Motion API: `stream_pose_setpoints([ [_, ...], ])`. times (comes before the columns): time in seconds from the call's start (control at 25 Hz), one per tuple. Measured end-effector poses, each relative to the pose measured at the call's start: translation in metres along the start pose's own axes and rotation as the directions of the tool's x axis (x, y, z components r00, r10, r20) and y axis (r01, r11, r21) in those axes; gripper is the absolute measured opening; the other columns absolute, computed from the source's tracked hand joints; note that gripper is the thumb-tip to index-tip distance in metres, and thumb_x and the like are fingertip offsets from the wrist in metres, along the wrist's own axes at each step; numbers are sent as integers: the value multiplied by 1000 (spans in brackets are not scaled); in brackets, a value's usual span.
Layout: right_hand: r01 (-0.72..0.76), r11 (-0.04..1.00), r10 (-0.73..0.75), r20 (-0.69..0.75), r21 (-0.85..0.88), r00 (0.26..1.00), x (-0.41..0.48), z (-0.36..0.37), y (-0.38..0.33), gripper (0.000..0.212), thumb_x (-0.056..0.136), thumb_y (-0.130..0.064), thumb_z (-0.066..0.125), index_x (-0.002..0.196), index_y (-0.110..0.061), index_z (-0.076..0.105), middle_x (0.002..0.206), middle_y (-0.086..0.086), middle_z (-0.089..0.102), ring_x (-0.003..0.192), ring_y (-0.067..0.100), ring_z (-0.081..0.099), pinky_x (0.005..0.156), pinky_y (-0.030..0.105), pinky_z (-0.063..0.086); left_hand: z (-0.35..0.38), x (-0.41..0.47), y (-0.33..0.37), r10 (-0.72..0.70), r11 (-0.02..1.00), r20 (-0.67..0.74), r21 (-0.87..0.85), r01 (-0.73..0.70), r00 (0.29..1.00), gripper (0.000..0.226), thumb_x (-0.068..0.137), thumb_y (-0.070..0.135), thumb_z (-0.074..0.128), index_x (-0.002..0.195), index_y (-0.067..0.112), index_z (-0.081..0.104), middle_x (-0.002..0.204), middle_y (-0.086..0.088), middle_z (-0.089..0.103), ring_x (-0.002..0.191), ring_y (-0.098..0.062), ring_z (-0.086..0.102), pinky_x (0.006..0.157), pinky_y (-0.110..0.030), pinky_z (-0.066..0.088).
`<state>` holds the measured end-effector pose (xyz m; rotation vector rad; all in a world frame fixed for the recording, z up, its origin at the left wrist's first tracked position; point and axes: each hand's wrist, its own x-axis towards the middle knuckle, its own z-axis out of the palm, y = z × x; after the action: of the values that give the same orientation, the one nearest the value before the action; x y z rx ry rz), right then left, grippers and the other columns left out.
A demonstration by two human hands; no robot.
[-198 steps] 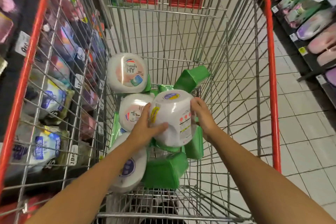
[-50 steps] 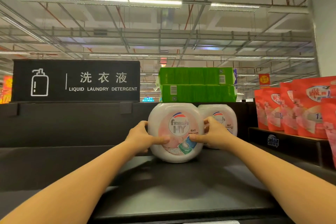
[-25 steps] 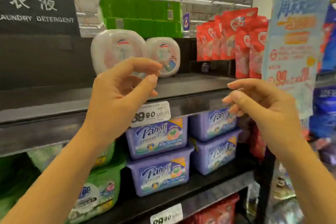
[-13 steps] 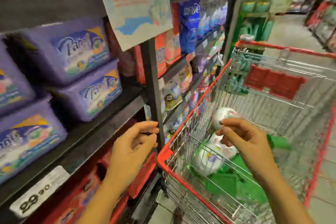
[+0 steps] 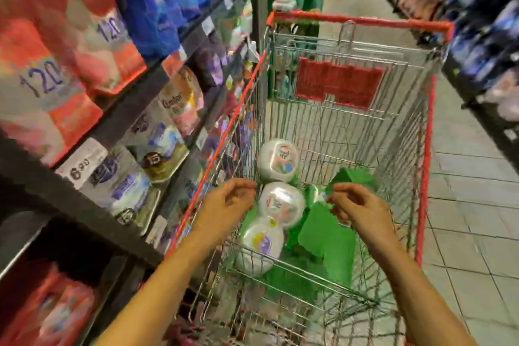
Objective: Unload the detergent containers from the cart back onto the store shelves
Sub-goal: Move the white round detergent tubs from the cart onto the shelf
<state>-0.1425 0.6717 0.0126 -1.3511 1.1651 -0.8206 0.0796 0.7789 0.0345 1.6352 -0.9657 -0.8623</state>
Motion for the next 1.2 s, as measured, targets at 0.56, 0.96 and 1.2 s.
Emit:
stream_pose_setpoints([
  [0.56, -228, 860, 299, 87, -456, 950, 205, 57, 179, 60, 84, -25, 72, 136, -9, 46, 133, 12, 53, 117, 27, 54, 99, 37, 45, 91, 238, -210, -556, 831, -102, -36, 556, 825, 21, 89, 28, 66, 103, 12, 63, 92, 6, 57, 89, -14, 49, 64, -20, 38],
  [0.96, -181, 891, 320, 293, -416, 901, 285, 98, 286, 63, 65, -14, 88, 114, -21, 48, 122, 12, 58, 106, 19, 59, 92, 29, 49, 102, 264, -357, -703, 648, 357, -32, 761, 615, 76, 72, 40, 78, 135, 6, 52, 111, -6, 71, 97, -23, 67, 78, -32, 54],
  [1.2, -201, 884, 326, 249, -423, 912, 283, 97, 298, 63, 61, -27, 91, 104, -36, 46, 99, -18, 57, 81, -7, 58, 61, 1, 43, 111, 262, -352, -693, 633, 342, -133, 762, 635, 65, 68, 29, 81, 124, 3, 59, 90, -10, 75, 67, -22, 71, 50, -26, 53],
])
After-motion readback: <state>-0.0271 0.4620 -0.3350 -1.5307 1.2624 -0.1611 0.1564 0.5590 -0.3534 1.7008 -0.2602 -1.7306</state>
